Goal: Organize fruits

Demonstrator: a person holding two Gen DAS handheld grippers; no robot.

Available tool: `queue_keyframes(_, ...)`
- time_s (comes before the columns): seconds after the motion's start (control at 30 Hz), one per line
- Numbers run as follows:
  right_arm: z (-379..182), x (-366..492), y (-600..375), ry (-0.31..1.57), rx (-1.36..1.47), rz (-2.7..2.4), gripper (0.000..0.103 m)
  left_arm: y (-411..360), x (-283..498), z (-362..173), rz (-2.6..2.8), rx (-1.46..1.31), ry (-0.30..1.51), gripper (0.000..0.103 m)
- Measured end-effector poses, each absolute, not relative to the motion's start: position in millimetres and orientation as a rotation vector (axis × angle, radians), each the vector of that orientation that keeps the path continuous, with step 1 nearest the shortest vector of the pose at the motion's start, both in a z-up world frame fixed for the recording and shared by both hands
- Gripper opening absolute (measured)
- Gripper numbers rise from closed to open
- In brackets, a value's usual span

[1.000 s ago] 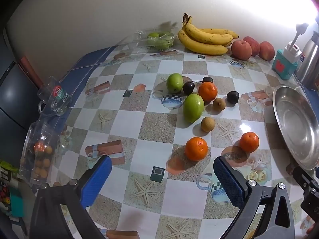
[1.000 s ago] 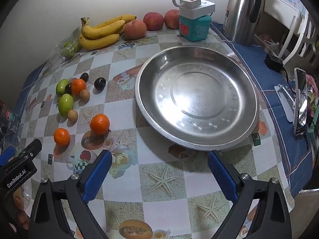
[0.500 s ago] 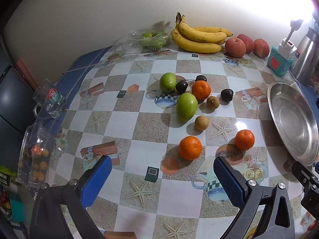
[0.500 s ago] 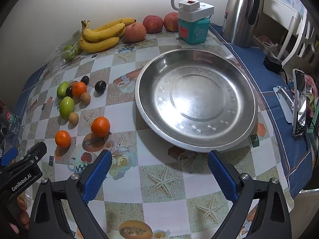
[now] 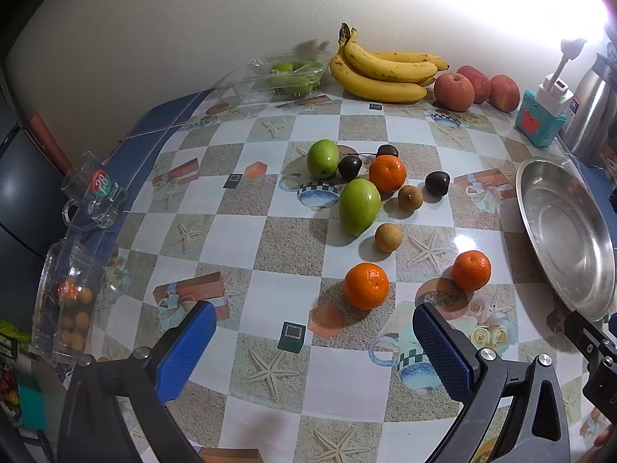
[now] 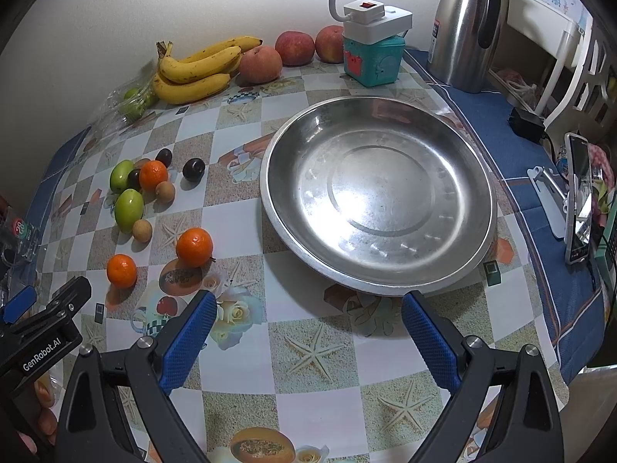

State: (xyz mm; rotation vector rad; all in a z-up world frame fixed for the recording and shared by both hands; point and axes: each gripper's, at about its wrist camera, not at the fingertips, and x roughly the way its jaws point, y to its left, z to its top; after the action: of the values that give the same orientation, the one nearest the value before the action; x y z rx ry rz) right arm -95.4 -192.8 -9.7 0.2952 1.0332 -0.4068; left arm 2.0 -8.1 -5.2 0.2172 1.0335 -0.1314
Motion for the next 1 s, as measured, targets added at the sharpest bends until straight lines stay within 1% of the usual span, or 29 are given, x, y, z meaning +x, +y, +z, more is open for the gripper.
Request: queue_keyframes(1.0, -9.3, -95.8, -193.3, 1.034, 0.294, -0.405, 0.097, -6.6, 2.8, -5.7, -0.132, 0.213, 1.040, 0.103)
